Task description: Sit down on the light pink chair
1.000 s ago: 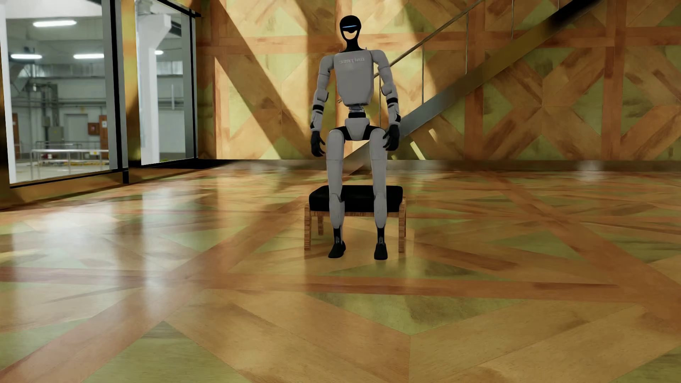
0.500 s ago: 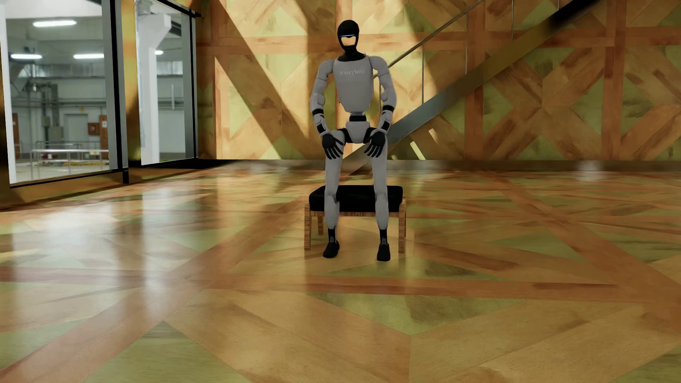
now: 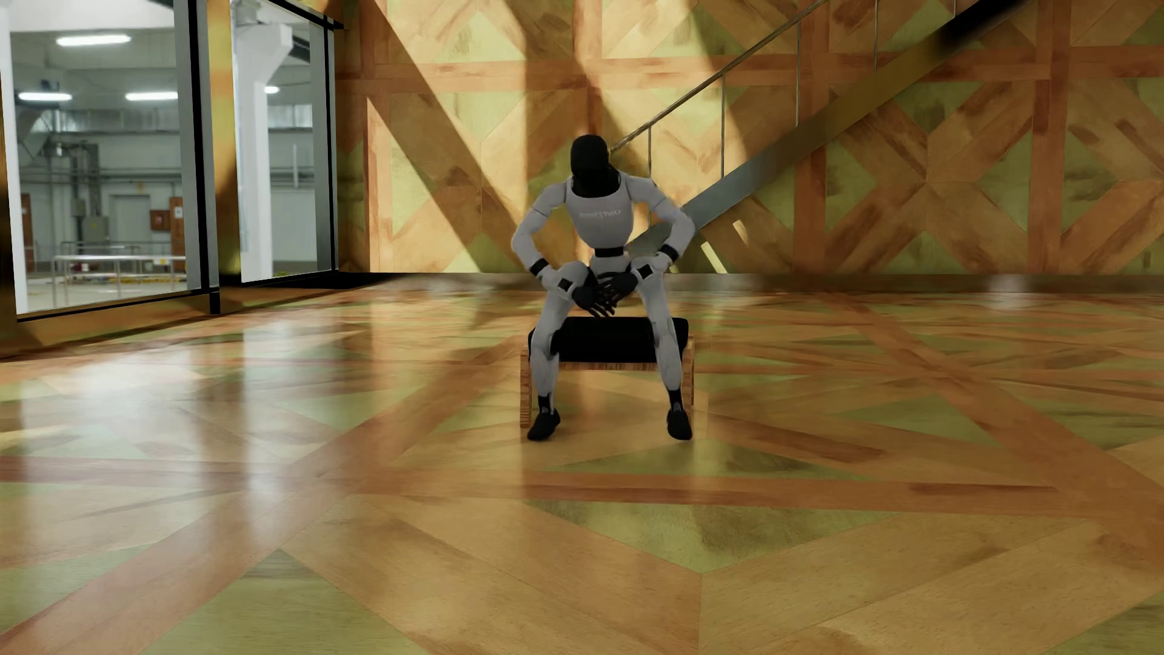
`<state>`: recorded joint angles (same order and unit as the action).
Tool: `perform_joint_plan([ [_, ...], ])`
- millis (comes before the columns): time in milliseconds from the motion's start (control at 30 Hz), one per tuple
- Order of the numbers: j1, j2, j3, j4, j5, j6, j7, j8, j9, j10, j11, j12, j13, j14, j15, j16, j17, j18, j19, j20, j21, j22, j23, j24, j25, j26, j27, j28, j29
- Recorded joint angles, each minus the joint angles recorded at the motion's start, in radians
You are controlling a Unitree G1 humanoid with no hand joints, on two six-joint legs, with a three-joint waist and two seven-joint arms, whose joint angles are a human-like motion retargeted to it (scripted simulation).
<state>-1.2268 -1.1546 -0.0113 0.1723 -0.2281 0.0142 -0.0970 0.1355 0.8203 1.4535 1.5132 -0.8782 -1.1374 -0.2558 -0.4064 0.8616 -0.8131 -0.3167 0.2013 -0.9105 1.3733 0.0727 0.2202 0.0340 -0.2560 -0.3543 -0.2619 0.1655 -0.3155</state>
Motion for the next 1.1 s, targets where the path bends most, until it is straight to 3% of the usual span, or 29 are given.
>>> perform_joint_plan([
  [100,-0.14,-0.134,-0.001,0.026,-0.004,-0.007,-0.035,0.041,0.042,0.193,0.195,-0.026,-0.085,-0.037,-0.054,0.122,-0.124,-0.029,0.013,0.019,0.045,-0.163,-0.17,-0.063,0.047,-0.034,-0.017,0.098,-0.128],
  [167,-0.207,-0.198,-0.002,0.026,-0.006,-0.009,-0.053,0.063,0.06,0.296,0.3,-0.026,-0.111,-0.049,-0.081,0.172,-0.183,-0.031,0.016,0.039,0.049,-0.245,-0.243,-0.088,0.065,-0.051,-0.024,0.137,-0.174],
  [267,-0.252,-0.245,0.002,0.029,-0.009,-0.008,-0.07,0.087,0.07,0.411,0.413,0.006,-0.105,-0.057,-0.096,0.196,-0.236,-0.02,0.024,0.09,0.03,-0.3,-0.299,-0.097,0.076,-0.051,-0.019,0.15,-0.192],
  [367,-0.229,-0.237,0.004,0.022,-0.009,-0.011,-0.07,0.099,0.056,0.479,0.479,0.061,-0.003,-0.051,-0.081,0.16,-0.223,0.001,0.018,0.145,-0.079,-0.276,-0.271,-0.074,0.058,-0.028,0.003,0.101,-0.145],
  [500,-0.146,-0.156,0.005,0.02,-0.012,-0.007,-0.069,0.101,0.019,0.527,0.52,0.143,0.187,-0.024,-0.048,0.072,-0.125,0.03,0.014,0.2,-0.284,-0.159,-0.151,-0.02,0.024,0.014,0.025,-0.012,-0.024],
  [600,-0.036,-0.052,0.004,0.03,-0.013,-0.016,-0.057,0.086,-0.019,0.505,0.501,0.289,0.387,0.01,-0.011,-0.044,0.023,0.041,0.003,0.308,-0.492,-0.027,0.019,0.048,-0.014,0.035,0.029,-0.089,0.07],
  [667,0.018,-0.006,-0.001,0.032,-0.003,-0.026,-0.053,0.086,-0.044,0.494,0.494,0.394,0.501,0.03,0.01,-0.123,0.141,0.046,-0.009,0.404,-0.622,0.041,0.124,0.07,-0.015,0.055,0.053,-0.102,0.073],
  [767,0.081,0.062,-0.003,0.026,0.014,-0.027,-0.049,0.076,-0.085,0.478,0.477,0.528,0.649,0.049,0.03,-0.265,0.312,0.066,-0.026,0.524,-0.8,0.179,0.265,0.052,0.065,0.073,0.098,-0.007,-0.049],
  [833,0.107,0.103,-0.001,0.022,0.024,-0.02,-0.05,0.067,-0.116,0.482,0.472,0.596,0.725,0.05,0.029,-0.351,0.387,0.084,-0.04,0.579,-0.879,0.271,0.339,-0.01,0.181,0.123,0.14,0.062,-0.057],
  [867,0.124,0.127,0.001,0.017,0.026,-0.014,-0.048,0.061,-0.13,0.485,0.471,0.62,0.755,0.043,0.025,-0.389,0.407,0.098,-0.046,0.596,-0.907,0.339,0.392,-0.062,0.229,0.133,0.154,0.078,-0.037],
  [933,0.139,0.152,0.002,0.011,0.037,-0.008,-0.05,0.06,-0.167,0.495,0.474,0.657,0.808,0.036,0.028,-0.44,0.41,0.112,-0.051,0.626,-0.942,0.491,0.527,-0.095,0.236,0.149,0.182,0.086,0.018],
  [967,0.145,0.164,0.004,0.007,0.042,-0.003,-0.051,0.059,-0.184,0.5,0.474,0.665,0.827,0.033,0.027,-0.452,0.4,0.121,-0.056,0.632,-0.951,0.582,0.61,-0.102,0.242,0.184,0.21,0.042,0.112],
  [1000,0.149,0.174,0.005,0.002,0.047,-0.001,-0.051,0.058,-0.198,0.503,0.474,0.668,0.846,0.03,0.026,-0.454,0.388,0.129,-0.06,0.632,-0.957,0.681,0.695,-0.095,0.232,0.223,0.231,-0.059,0.226],
  [1067,0.153,0.188,0.009,-0.007,0.058,0.002,-0.048,0.055,-0.221,0.508,0.473,0.676,0.907,0.029,0.026,-0.455,0.375,0.145,-0.071,0.606,-0.962,0.85,0.812,0.018,0.136,0.26,0.245,-0.239,0.386],
  [1100,0.152,0.191,0.011,-0.012,0.063,0.0,-0.049,0.057,-0.23,0.508,0.473,0.688,0.947,0.03,0.026,-0.458,0.38,0.148,-0.072,0.593,-0.978,0.909,0.85,0.083,0.08,0.248,0.226,-0.296,0.422],
])
